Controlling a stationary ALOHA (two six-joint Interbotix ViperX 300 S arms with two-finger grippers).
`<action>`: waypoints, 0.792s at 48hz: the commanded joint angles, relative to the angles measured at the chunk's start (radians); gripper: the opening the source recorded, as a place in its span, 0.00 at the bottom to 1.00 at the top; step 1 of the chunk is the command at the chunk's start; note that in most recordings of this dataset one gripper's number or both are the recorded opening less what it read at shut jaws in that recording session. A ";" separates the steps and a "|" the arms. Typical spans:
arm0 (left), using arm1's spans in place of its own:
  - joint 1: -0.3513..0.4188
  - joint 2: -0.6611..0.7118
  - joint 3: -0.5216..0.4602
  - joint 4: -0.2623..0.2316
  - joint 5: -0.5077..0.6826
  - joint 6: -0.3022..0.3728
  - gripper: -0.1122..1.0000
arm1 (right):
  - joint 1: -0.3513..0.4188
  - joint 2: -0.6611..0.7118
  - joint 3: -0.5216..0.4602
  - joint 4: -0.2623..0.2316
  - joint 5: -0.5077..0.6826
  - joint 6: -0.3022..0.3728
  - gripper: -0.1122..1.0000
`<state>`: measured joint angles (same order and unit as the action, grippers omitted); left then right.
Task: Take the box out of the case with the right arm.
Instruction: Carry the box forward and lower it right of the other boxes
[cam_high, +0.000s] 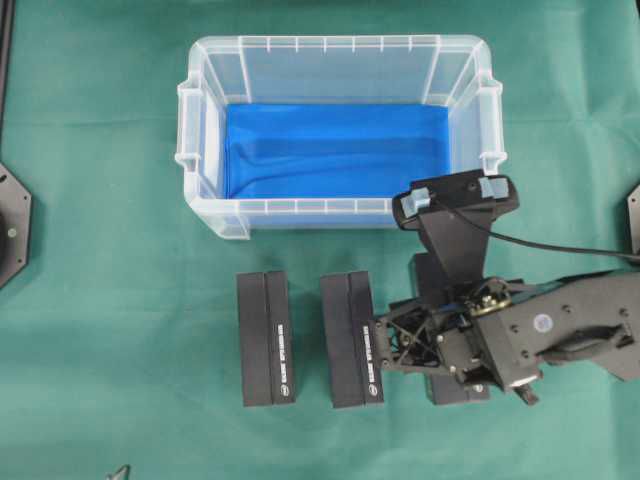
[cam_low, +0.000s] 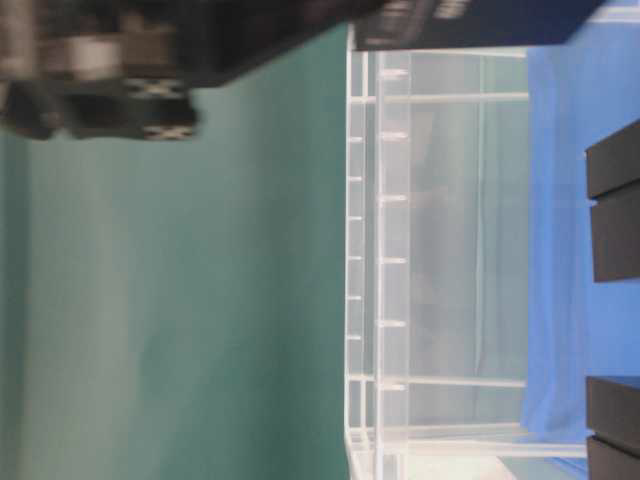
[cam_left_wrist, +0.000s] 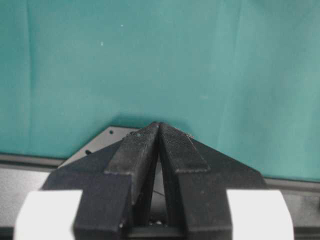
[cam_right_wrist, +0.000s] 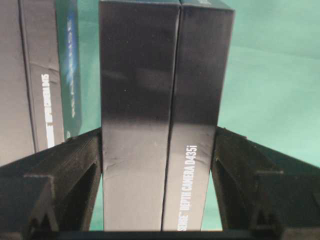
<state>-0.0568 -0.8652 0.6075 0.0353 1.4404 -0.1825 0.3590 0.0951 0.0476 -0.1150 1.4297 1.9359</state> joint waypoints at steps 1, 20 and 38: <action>0.003 0.006 -0.009 0.002 -0.005 -0.002 0.12 | 0.005 -0.018 0.031 0.003 -0.066 0.003 0.68; 0.003 0.006 -0.009 0.002 -0.005 0.000 0.12 | 0.005 -0.018 0.207 0.038 -0.319 0.043 0.68; 0.003 0.006 -0.011 0.002 -0.005 0.000 0.12 | 0.006 -0.020 0.213 0.054 -0.319 0.046 0.68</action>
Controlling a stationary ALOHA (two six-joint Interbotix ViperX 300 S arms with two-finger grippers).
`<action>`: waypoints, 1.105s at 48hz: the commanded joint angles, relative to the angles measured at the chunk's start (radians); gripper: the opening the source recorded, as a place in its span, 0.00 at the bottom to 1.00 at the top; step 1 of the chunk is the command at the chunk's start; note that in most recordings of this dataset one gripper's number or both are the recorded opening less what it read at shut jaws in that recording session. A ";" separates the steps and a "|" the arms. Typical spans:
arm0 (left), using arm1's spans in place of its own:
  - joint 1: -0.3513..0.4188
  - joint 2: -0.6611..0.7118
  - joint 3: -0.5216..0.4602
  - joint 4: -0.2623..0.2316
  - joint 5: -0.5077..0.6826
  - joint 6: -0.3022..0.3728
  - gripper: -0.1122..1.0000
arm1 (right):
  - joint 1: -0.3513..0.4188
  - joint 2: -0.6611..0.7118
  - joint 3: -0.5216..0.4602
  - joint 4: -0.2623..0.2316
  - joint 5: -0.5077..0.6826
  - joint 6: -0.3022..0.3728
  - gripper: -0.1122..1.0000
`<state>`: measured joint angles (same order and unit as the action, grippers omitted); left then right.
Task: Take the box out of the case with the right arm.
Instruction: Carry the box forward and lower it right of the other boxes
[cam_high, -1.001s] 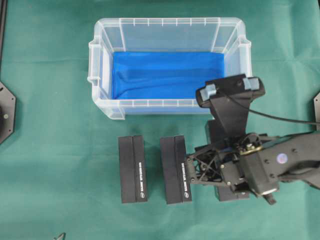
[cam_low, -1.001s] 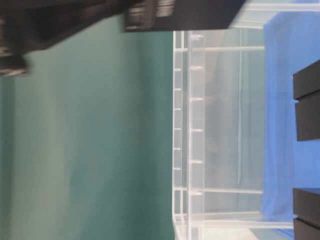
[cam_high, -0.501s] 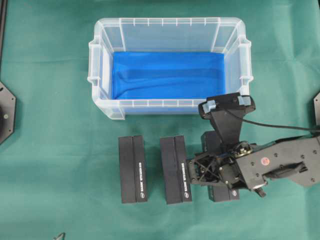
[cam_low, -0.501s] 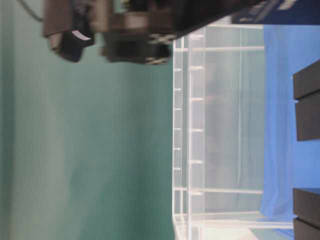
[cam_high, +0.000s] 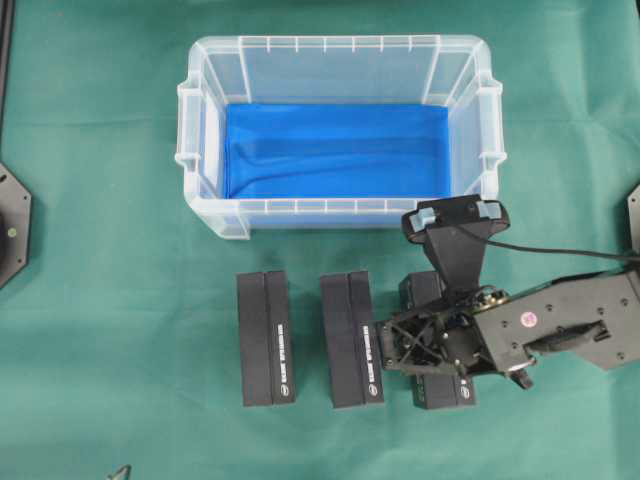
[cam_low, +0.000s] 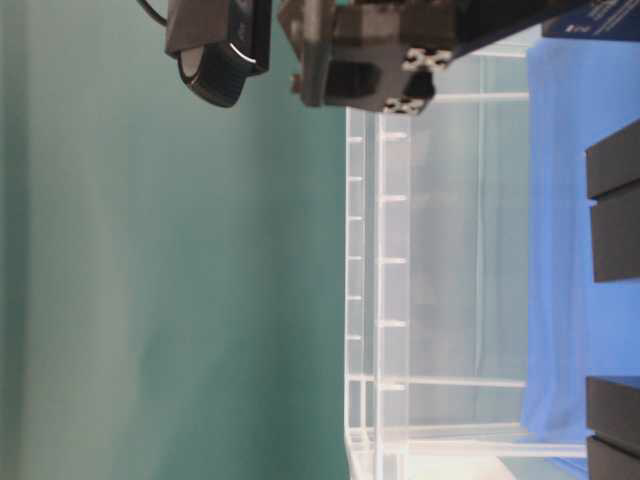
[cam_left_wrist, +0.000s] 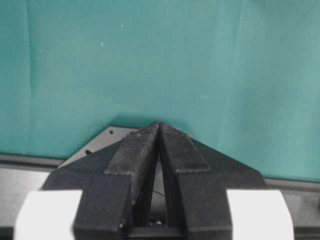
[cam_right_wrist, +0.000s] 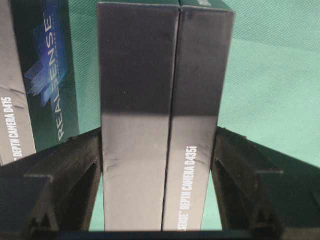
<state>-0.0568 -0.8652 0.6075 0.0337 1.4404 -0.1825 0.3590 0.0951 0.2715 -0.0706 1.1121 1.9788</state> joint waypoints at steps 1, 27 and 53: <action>0.003 0.006 -0.009 0.003 -0.005 0.000 0.12 | 0.005 -0.020 -0.011 0.011 -0.002 0.003 0.68; 0.003 0.005 -0.009 0.003 -0.005 0.000 0.12 | 0.005 -0.020 -0.014 0.009 0.015 0.029 0.91; 0.003 0.005 -0.011 0.003 -0.005 0.000 0.12 | -0.002 -0.063 -0.101 0.003 0.101 0.025 0.89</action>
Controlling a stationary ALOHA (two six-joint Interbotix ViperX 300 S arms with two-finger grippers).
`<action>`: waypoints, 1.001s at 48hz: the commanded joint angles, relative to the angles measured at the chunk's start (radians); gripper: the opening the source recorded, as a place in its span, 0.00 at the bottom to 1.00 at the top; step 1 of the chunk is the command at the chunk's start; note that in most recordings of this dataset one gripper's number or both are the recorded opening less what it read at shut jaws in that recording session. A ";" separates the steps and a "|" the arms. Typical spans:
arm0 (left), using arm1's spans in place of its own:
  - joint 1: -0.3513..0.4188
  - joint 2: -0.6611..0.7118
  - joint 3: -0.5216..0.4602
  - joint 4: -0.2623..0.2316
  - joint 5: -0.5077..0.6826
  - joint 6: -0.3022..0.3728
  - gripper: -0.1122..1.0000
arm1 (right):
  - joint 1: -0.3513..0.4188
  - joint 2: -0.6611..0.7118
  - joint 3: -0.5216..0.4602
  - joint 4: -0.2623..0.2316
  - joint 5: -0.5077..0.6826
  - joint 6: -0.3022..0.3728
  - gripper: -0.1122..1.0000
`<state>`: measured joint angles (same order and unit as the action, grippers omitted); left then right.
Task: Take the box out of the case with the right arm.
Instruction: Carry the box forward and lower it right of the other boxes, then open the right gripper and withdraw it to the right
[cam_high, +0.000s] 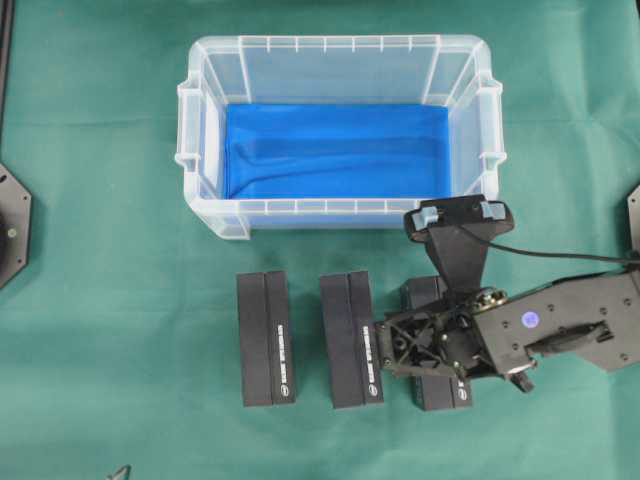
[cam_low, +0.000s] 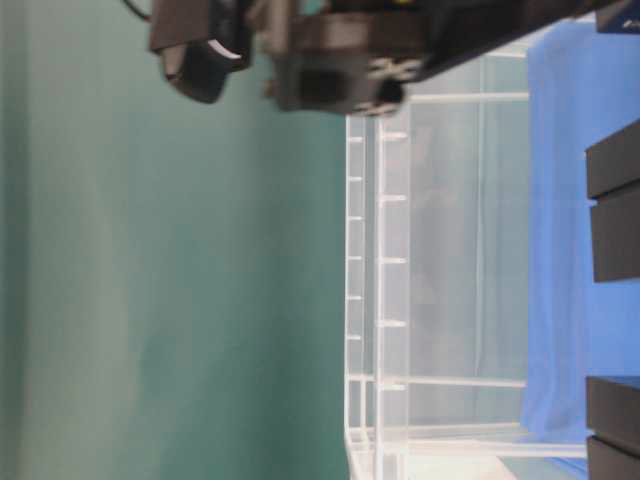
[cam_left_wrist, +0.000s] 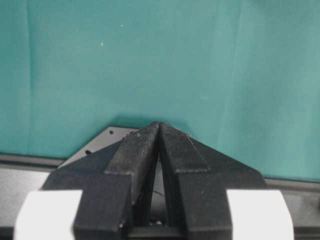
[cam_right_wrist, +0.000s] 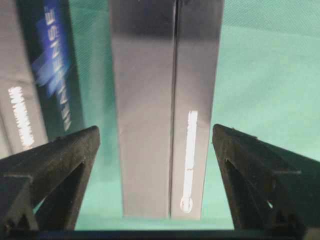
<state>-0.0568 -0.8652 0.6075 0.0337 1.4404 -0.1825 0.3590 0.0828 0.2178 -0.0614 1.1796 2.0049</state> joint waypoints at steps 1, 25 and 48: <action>0.003 0.005 -0.011 0.003 -0.005 0.000 0.12 | -0.003 -0.055 -0.055 -0.009 0.049 -0.003 0.89; 0.003 0.005 -0.011 0.003 -0.005 0.000 0.12 | -0.021 -0.092 -0.288 -0.064 0.371 -0.058 0.88; 0.003 0.005 -0.011 0.003 -0.005 0.000 0.12 | -0.012 -0.155 -0.204 -0.058 0.382 -0.049 0.88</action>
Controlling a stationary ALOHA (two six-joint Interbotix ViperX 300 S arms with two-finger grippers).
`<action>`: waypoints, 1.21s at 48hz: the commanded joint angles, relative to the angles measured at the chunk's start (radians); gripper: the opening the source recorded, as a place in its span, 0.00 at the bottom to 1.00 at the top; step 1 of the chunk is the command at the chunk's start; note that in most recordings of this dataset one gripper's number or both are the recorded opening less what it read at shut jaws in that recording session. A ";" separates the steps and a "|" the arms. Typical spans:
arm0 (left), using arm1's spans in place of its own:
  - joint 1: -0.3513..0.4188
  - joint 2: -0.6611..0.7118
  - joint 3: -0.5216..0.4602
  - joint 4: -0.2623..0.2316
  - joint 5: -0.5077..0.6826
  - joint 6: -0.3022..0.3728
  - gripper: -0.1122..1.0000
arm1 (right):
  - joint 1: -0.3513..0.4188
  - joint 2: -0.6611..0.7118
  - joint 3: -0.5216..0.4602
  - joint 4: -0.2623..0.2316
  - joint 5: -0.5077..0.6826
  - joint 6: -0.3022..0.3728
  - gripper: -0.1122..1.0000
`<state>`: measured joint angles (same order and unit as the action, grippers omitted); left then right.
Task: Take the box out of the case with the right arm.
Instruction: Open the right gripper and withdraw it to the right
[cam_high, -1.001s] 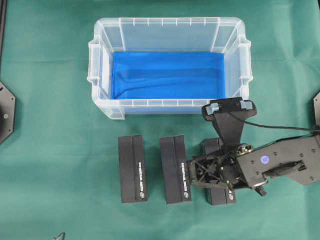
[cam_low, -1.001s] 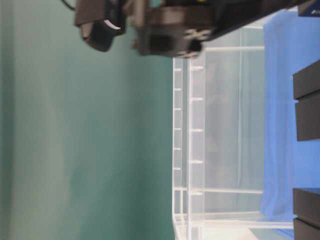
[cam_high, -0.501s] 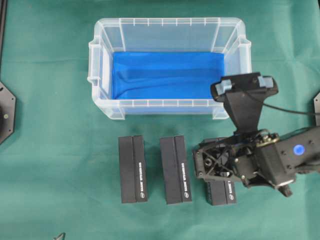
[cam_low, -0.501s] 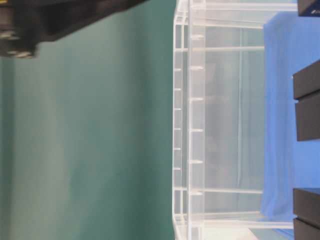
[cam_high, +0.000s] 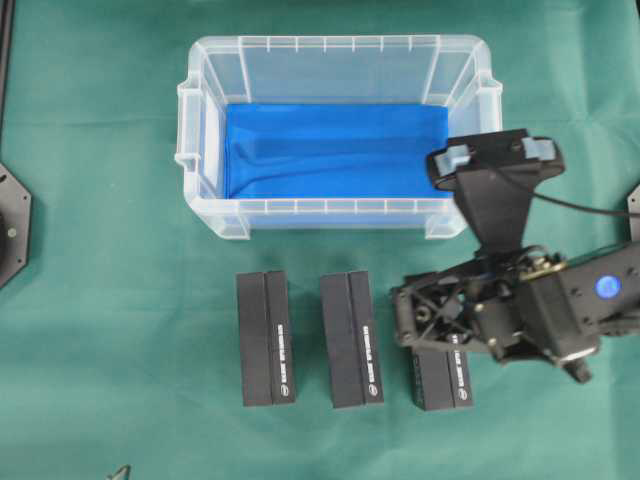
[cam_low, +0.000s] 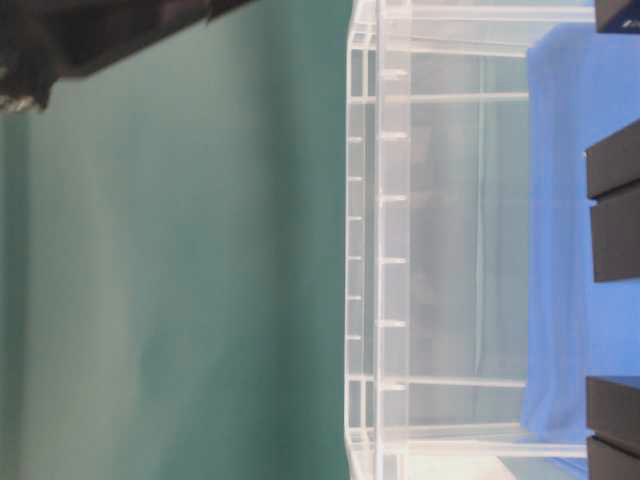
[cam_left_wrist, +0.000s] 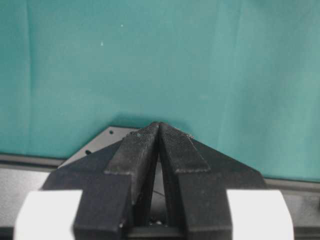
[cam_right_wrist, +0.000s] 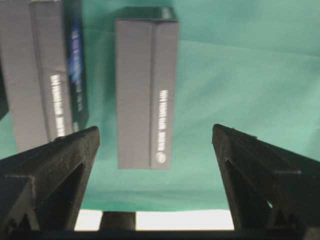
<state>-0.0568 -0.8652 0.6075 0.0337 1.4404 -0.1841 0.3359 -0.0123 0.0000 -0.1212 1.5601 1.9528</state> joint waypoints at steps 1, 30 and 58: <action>0.003 0.006 -0.011 0.003 -0.005 0.000 0.12 | 0.012 -0.069 0.026 0.002 0.000 0.006 0.88; 0.003 0.006 -0.011 0.003 -0.005 0.002 0.12 | 0.137 -0.373 0.339 0.005 0.012 0.204 0.88; 0.003 0.006 -0.011 0.003 -0.005 0.000 0.12 | -0.215 -0.433 0.385 -0.038 0.009 -0.213 0.88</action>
<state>-0.0568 -0.8652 0.6075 0.0353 1.4404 -0.1841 0.1948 -0.4172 0.3881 -0.1503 1.5677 1.7917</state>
